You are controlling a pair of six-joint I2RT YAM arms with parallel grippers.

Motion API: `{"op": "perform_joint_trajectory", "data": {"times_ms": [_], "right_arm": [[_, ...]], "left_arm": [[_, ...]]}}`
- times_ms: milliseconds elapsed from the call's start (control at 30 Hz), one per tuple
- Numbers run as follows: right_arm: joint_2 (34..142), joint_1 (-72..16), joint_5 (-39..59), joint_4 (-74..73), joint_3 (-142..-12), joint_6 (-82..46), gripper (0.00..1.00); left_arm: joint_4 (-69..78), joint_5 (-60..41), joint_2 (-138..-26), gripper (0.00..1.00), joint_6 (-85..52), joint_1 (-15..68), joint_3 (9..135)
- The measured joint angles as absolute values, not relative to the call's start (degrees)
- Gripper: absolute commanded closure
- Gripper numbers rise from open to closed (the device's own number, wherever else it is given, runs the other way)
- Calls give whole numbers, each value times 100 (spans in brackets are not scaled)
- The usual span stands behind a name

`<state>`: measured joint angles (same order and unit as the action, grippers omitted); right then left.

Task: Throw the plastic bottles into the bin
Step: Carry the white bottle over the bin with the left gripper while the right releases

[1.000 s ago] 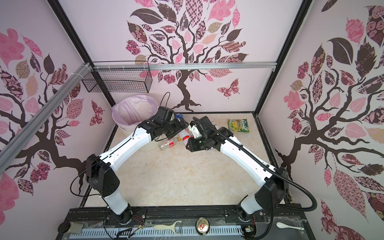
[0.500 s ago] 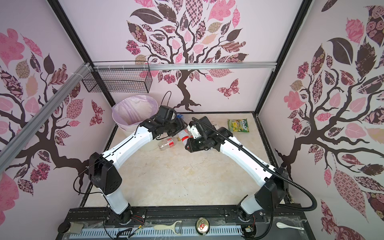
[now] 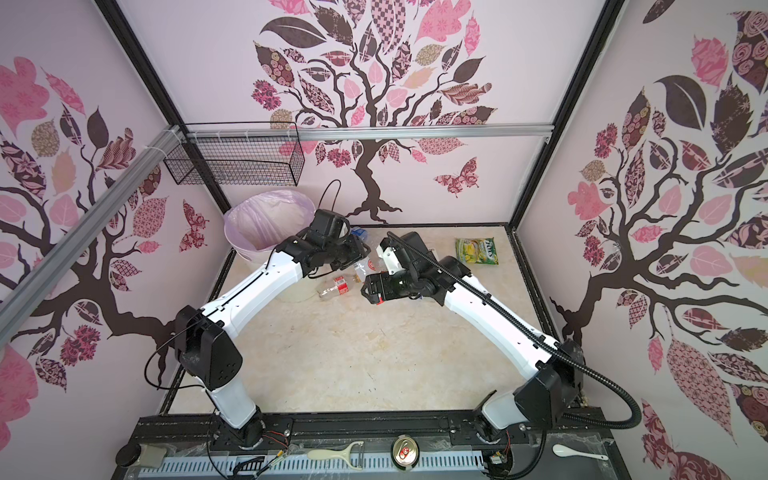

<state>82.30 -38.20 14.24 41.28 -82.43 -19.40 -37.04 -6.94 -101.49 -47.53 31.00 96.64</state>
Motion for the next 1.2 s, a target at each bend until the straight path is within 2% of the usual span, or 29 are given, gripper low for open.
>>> {"op": "perform_joint_trajectory", "data": {"times_ms": [367, 600, 867, 1033, 1200], "right_arm": [[8005, -3820, 982, 4095, -8243, -1946, 0], [8005, -3822, 733, 4091, -8248, -1951, 0], [8005, -3824, 703, 4025, -8248, -2038, 0], [7961, -3824, 705, 4014, -8237, -2075, 0], [7817, -3824, 703, 3997, -8128, -2078, 0]], "left_arm": [[-4193, 30, -10057, 51, -3918, 3020, 10975], [-4156, 958, -9708, 49, -3070, 2814, 11819], [-3336, 2265, -9059, 49, -1782, 2340, 12009], [-2722, 2825, -8886, 49, -1007, 1852, 12186], [-2040, 3245, -8707, 48, -235, 1737, 12427]]}}
